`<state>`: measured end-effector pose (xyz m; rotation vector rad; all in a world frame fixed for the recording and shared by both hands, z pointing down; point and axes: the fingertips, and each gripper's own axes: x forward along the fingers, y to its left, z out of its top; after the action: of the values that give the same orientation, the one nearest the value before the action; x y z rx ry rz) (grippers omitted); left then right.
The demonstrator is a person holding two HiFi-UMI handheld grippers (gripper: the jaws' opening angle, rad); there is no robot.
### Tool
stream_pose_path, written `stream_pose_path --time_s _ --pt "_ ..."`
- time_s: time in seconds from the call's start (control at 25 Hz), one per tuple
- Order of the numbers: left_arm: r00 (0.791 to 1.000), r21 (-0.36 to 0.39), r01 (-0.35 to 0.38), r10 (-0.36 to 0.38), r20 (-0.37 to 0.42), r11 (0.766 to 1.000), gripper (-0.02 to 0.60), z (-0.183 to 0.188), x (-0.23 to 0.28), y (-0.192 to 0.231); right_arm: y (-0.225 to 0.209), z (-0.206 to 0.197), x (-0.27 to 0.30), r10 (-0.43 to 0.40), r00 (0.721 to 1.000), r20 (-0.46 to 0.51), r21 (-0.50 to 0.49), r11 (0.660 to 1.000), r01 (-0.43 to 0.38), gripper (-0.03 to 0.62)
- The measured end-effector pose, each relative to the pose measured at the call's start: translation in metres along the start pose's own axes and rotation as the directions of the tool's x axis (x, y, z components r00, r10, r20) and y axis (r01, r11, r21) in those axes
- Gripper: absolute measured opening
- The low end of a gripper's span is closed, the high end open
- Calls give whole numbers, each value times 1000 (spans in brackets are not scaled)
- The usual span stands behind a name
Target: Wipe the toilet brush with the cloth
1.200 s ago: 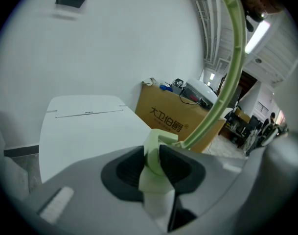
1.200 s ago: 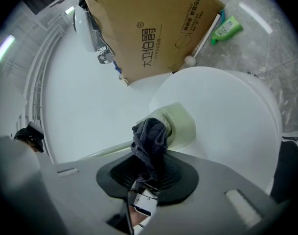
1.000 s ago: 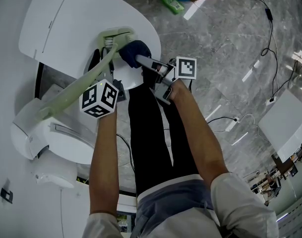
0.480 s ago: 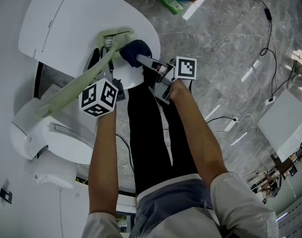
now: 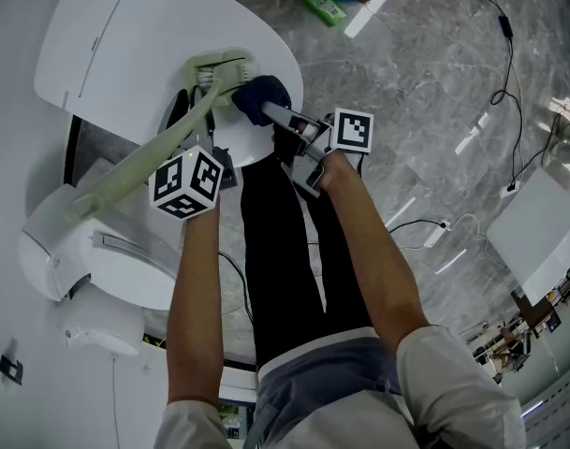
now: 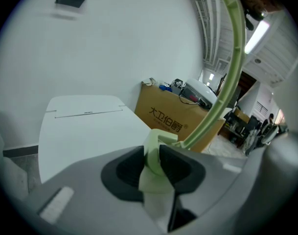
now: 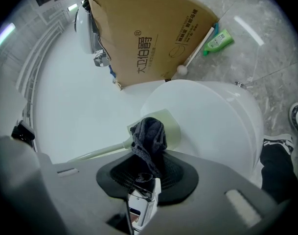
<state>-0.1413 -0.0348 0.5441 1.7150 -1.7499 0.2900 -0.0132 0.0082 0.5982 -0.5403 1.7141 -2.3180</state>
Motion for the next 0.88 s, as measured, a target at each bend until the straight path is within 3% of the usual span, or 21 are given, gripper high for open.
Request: stream_pose_path --time_s 0.32,0.64,0.88 --pt "1000 1 -2 2 -1 1000 0 -1 -1 0 -1 3 -9 -48 999 14 -22 999 48 86" --pt "1000 -3 -8 8 -3 1000 0 -2 -2 1 30 14 -11 -56 998 18 -185 981 58 86" --pt "1000 -8 -22 22 -12 1000 0 -4 -4 3 45 18 0 -122 992 -17 -289 951 112 86"
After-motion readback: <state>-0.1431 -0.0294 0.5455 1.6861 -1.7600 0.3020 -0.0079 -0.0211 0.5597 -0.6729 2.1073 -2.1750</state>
